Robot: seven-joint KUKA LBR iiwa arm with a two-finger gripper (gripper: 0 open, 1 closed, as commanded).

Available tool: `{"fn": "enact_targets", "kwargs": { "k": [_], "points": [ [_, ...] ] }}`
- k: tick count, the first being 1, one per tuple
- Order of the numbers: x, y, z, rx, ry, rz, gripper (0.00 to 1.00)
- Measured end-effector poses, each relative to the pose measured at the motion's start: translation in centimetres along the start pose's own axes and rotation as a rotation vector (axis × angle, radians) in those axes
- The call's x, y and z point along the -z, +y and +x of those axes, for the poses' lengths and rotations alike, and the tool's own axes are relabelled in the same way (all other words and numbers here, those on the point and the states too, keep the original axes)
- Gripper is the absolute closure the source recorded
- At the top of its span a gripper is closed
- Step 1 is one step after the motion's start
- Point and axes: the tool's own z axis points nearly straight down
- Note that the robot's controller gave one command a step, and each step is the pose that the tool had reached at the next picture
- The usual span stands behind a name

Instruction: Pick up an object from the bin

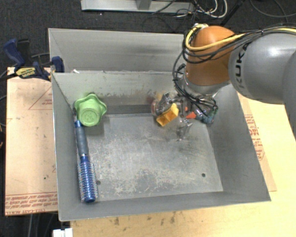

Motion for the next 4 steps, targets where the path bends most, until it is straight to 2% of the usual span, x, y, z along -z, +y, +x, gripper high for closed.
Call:
{"fn": "enact_targets", "kwargs": {
  "k": [1,2,3,4],
  "points": [
    [-3.8,-2.2,1.0,0.144,-0.003,-0.002,0.0],
    [4.4,-5.9,5.2,0.298,-0.006,0.006,0.0],
    [-2.0,-4.8,3.5,0.361,-0.007,0.002,0.0],
    [-2.4,-4.7,3.6,0.36,-0.004,-0.001,1.0]
  ]
}}
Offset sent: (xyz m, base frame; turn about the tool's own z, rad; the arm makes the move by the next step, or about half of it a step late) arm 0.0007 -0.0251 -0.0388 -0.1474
